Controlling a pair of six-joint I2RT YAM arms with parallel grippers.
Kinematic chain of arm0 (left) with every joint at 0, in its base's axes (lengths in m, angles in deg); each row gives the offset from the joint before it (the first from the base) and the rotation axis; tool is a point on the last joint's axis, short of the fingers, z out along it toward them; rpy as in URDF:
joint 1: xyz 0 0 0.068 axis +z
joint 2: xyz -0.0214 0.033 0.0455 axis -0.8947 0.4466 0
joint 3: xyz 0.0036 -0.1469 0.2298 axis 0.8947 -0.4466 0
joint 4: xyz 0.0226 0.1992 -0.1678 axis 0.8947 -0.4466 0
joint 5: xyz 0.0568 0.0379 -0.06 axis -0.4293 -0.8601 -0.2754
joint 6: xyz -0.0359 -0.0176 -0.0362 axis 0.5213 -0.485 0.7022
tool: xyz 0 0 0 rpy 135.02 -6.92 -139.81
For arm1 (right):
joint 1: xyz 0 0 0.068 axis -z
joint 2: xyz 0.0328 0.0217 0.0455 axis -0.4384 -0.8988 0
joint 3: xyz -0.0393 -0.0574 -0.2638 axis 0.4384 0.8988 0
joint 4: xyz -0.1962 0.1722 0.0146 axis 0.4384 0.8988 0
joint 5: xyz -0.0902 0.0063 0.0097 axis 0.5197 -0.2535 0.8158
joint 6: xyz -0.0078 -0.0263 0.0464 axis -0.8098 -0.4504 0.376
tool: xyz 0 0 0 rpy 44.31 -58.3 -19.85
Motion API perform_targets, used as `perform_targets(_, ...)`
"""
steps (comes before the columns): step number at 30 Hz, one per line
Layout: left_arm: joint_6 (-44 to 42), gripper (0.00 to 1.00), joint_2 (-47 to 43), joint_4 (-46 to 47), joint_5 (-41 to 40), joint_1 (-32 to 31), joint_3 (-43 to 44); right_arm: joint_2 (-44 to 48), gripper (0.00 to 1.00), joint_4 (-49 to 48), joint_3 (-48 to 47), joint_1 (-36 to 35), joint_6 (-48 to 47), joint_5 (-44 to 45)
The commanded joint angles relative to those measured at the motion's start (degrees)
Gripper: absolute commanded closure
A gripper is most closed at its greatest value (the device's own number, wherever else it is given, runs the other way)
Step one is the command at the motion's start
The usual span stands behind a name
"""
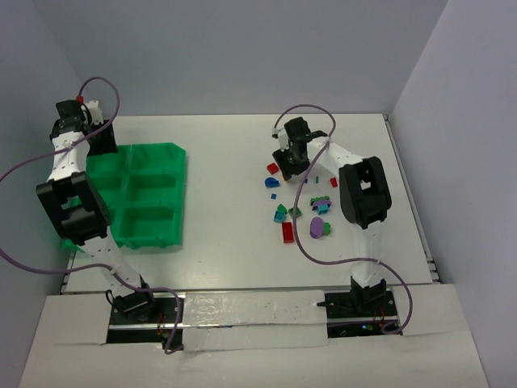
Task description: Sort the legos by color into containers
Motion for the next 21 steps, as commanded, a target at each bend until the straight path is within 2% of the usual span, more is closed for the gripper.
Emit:
perform_targets(1,0.6,0.38,-4.5,1.6,2.8,-1.3,2.3,-0.9,0.42,-2.7,-3.3,-0.7,-0.3,0.8)
perform_targets(13,1.9,0.37,-5.7,0.5,4.7,-1.9,3.9,-4.1,0.53,-3.8,-3.2,-2.3,-1.9,2.9)
perform_targets(18,2.7,0.37,-6.0,-0.1,5.7,-2.1,5.2,-5.6,0.65,-1.7,-4.7,-2.4,-2.8,2.7)
perform_targets(21,3.2,0.37,-6.5,-0.4,6.6,-2.4,5.9,-5.2,0.80,-1.2,-3.8,-2.3,-3.3,2.7)
